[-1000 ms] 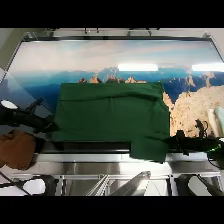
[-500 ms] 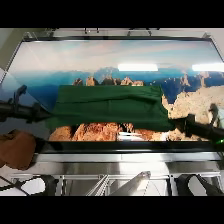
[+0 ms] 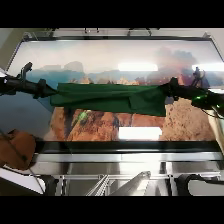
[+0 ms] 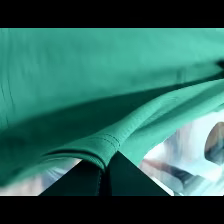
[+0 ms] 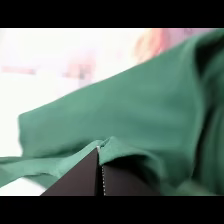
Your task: Fold the shirts.
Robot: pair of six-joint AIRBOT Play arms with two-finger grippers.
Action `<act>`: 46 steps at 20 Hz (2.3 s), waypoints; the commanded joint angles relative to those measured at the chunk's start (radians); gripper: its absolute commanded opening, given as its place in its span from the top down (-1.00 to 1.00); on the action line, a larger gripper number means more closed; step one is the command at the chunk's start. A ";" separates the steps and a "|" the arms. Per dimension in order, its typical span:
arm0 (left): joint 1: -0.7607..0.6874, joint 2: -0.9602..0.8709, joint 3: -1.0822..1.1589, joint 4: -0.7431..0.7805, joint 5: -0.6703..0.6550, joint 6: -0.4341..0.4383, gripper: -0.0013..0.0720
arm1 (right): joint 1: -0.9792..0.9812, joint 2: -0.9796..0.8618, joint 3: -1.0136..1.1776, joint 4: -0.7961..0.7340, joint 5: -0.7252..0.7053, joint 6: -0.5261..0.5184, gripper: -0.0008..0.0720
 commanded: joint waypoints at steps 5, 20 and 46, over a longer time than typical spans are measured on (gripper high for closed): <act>-0.039 -0.286 0.343 -0.002 -0.203 -0.130 0.21 | -0.013 -0.180 0.121 -0.010 0.127 -0.198 -0.60; 0.037 -0.134 0.322 -0.109 -0.272 -0.199 0.97 | 0.023 -0.254 0.125 -0.204 0.216 -0.023 -0.57; -0.734 -0.151 0.493 -0.145 0.082 -0.210 0.96 | 0.135 0.073 0.325 -0.172 0.379 0.141 0.93</act>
